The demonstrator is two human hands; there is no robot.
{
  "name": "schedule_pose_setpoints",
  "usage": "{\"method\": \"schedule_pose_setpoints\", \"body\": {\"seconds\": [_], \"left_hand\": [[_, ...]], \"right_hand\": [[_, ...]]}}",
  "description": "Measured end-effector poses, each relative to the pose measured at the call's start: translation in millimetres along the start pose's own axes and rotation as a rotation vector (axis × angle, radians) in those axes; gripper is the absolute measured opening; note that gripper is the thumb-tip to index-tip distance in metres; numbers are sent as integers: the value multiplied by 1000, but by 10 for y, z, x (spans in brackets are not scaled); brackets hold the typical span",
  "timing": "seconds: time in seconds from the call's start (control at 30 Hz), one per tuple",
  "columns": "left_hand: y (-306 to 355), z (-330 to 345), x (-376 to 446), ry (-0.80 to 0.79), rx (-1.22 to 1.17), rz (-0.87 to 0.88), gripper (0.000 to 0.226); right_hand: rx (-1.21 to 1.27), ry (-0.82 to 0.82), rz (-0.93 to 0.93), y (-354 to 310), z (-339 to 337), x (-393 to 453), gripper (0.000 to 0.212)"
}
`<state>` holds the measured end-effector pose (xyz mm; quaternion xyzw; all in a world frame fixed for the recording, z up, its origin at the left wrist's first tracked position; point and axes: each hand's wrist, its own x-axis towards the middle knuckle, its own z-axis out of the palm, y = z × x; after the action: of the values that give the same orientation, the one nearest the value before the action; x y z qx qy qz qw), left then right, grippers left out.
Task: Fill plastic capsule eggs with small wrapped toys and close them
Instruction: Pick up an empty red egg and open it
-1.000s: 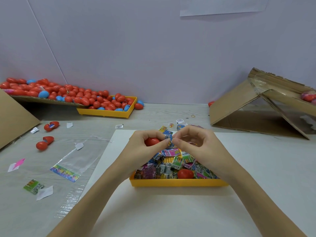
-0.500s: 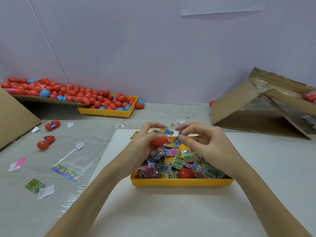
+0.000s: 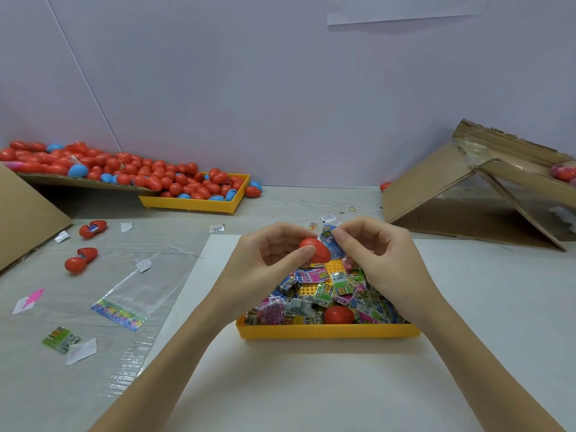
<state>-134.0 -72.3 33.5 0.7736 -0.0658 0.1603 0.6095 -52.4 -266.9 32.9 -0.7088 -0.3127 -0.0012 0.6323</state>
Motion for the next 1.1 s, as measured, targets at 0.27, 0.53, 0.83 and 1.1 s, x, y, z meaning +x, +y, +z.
{"method": "schedule_pose_setpoints", "body": {"seconds": [0.27, 0.53, 0.83, 1.1], "left_hand": [[4, 35, -8, -13, 9, -30, 21], [-13, 29, -3, -22, 31, -25, 19], [-26, 19, -9, -46, 56, -11, 20], [-29, 36, -10, -53, 71, 2, 22]], "right_hand": [[-64, -7, 10, 30, 1, 20, 9], [-65, -36, 38, 15, -1, 15, 17], [-23, -48, 91, 15, 33, 12, 27], [-2, -71, 128, 26, 43, 3, 27]]}}
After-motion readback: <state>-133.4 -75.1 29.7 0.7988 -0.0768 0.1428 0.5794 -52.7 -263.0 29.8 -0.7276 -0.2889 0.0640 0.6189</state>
